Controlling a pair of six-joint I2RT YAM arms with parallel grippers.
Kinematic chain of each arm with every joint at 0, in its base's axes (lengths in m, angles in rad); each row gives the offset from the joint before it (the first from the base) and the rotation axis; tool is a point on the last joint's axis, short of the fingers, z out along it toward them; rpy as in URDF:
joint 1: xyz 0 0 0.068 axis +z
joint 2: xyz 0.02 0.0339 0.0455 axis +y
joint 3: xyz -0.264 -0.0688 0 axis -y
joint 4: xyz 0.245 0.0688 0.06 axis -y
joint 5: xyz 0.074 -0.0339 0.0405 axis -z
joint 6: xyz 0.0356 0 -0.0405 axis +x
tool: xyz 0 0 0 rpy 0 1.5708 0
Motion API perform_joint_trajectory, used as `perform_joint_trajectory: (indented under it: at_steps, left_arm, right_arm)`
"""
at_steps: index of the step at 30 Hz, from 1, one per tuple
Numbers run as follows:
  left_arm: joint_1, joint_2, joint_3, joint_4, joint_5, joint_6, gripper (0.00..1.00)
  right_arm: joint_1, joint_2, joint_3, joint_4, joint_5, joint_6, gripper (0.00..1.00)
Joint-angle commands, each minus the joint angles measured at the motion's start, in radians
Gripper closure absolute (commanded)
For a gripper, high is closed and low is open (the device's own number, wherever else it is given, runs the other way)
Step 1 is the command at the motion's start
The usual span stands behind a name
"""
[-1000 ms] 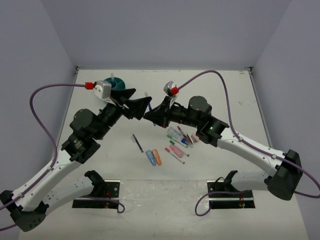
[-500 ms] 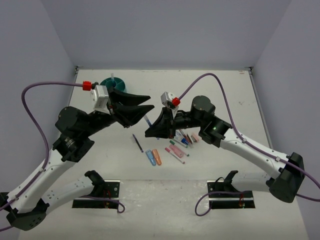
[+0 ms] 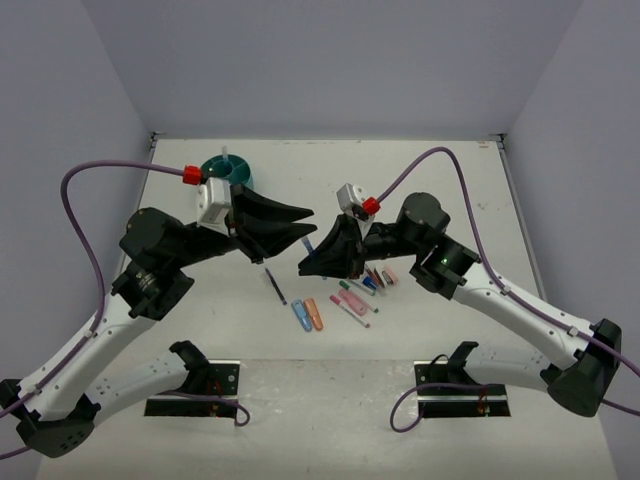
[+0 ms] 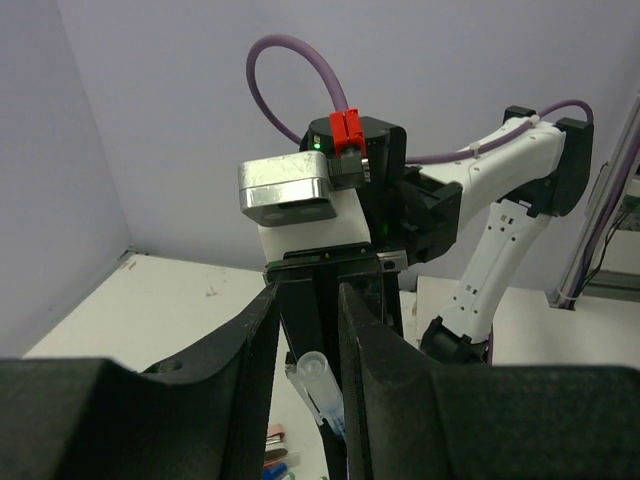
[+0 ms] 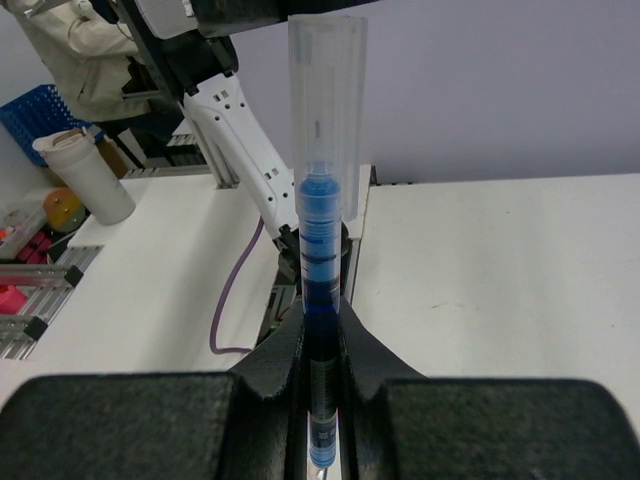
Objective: Sort the stationery into containers
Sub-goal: Close the pen cap on the pen.
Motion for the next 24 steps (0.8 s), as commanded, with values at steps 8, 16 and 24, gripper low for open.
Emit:
perform_joint_trajectory:
  at_steps: [8,16,24]
  left_arm:
    - [-0.002,0.033,-0.019,0.054,0.107,-0.009,0.94]
    - [-0.001,0.056,-0.036,0.039,0.035,-0.061,1.00]
    - [-0.001,0.073,-0.176,0.020,-0.184,-0.205,1.00]
  right_arm:
    - [-0.008,-0.055,0.023,0.026,-0.013,0.007,1.00]
    - [-0.009,-0.096,0.026,0.112,0.224,0.096,1.00]
    - [-0.010,-0.064,0.193,0.089,0.434,0.141,1.00]
